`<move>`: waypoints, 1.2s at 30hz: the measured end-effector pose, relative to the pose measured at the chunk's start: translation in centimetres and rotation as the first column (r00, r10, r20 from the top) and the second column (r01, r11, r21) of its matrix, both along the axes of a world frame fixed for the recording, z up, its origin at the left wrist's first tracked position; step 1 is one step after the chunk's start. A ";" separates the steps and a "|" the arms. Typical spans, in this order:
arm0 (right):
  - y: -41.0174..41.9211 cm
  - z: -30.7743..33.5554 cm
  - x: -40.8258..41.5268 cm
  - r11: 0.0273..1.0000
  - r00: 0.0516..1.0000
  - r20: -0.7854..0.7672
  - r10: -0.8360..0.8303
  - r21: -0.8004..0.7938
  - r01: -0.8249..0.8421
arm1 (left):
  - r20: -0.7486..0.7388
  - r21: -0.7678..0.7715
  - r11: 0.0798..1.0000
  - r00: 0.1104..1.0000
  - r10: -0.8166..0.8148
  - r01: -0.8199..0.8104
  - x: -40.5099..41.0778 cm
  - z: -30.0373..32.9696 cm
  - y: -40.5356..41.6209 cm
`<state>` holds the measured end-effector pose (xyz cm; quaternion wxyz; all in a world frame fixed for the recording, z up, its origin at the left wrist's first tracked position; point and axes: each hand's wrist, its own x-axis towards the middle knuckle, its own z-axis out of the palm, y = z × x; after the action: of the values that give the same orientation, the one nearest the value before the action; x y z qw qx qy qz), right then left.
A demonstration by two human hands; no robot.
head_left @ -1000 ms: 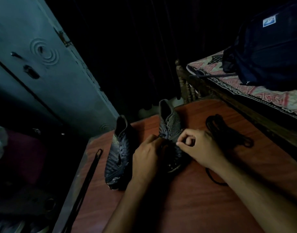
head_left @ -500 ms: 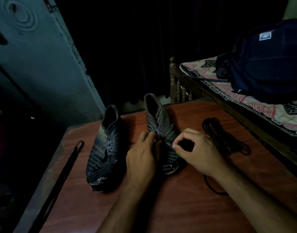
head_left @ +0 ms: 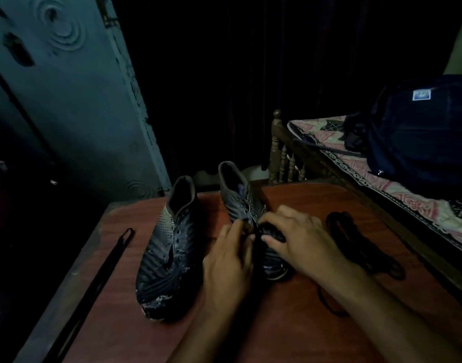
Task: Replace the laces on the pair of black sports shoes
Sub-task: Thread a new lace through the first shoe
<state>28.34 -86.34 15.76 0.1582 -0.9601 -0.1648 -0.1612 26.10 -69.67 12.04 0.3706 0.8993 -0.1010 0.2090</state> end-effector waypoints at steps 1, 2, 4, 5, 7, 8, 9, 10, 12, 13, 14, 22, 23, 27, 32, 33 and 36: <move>0.1 -0.4 0.1 1.000 0.998 0.056 0.001 -0.015 0.000 | -0.008 0.003 1.000 1.000 -0.005 0.005 0.1 0.0 0.0; 0.1 -0.8 0.2 1.000 0.993 0.117 -0.001 -0.014 0.003 | -0.003 0.008 1.000 1.000 -0.005 0.005 0.1 0.1 0.0; 0.2 -1.5 0.5 1.000 0.978 0.208 -0.008 0.011 0.006 | 0.013 0.024 1.000 1.000 -0.005 0.005 0.3 0.2 0.0; 0.2 -1.8 0.8 1.000 0.970 0.244 -0.001 0.023 -0.004 | 0.011 0.030 1.000 1.000 -0.006 0.006 0.3 0.2 0.0; 0.2 -2.0 1.2 0.997 0.955 0.297 0.024 0.060 -0.043 | 0.007 0.040 0.999 1.000 -0.009 0.008 0.5 0.3 -0.1; 0.3 -2.1 1.3 0.993 0.949 0.313 0.036 0.096 -0.069 | 0.007 0.050 0.999 1.000 -0.002 0.001 0.5 0.4 -0.1; 0.4 -2.1 1.3 0.985 0.943 0.328 0.051 0.138 -0.101 | 0.004 0.062 0.998 1.000 0.013 -0.013 0.6 0.4 -0.1; 0.5 -2.1 1.2 0.976 0.938 0.342 0.062 0.177 -0.129 | -0.003 0.074 0.997 1.000 0.029 -0.029 0.6 0.4 -0.2; 0.5 -2.1 0.9 0.959 0.931 0.358 0.072 0.232 -0.164 | -0.023 0.104 0.993 0.998 0.062 -0.059 0.8 0.3 -0.4; 0.4 -2.1 0.8 0.953 0.929 0.363 0.076 0.249 -0.176 | -0.026 0.118 0.991 0.997 0.073 -0.070 0.8 0.3 -0.5; 0.1 -2.1 0.7 0.948 0.927 0.366 0.080 0.261 -0.184 | -0.027 0.129 0.989 0.997 0.077 -0.073 0.8 0.3 -0.7; 1.3 -2.1 -1.5 0.960 0.919 0.357 0.167 0.152 -0.234 | -0.031 0.149 0.988 0.999 0.030 -0.025 0.3 0.6 -0.5; 1.4 -2.3 -1.8 0.962 0.923 0.349 0.163 0.150 -0.227 | -0.036 0.146 0.989 0.999 0.028 -0.023 0.2 0.7 -0.4; 1.1 -3.0 -2.4 0.955 0.936 0.328 0.127 0.215 -0.204 | -0.040 0.208 0.978 0.999 0.020 -0.011 0.0 0.9 -0.6; 0.9 -3.8 -3.0 0.848 0.969 0.248 0.017 0.509 -0.145 | 0.027 0.079 0.997 0.999 0.023 -0.025 -0.4 1.1 -1.2; 0.8 -3.6 -2.9 0.803 0.983 0.176 -0.041 0.591 -0.072 | 0.055 0.022 1.000 0.998 -0.001 0.000 -0.5 1.0 -1.2; 0.5 -3.3 -2.8 0.720 0.995 -0.054 -0.079 0.687 0.094 | 0.095 -0.108 0.982 0.985 -0.143 0.154 -1.6 0.6 -1.4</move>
<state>25.54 -85.88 12.51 0.4970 -0.8411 -0.0466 -0.2081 24.47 -71.06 12.60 0.4317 0.8564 -0.1717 0.2253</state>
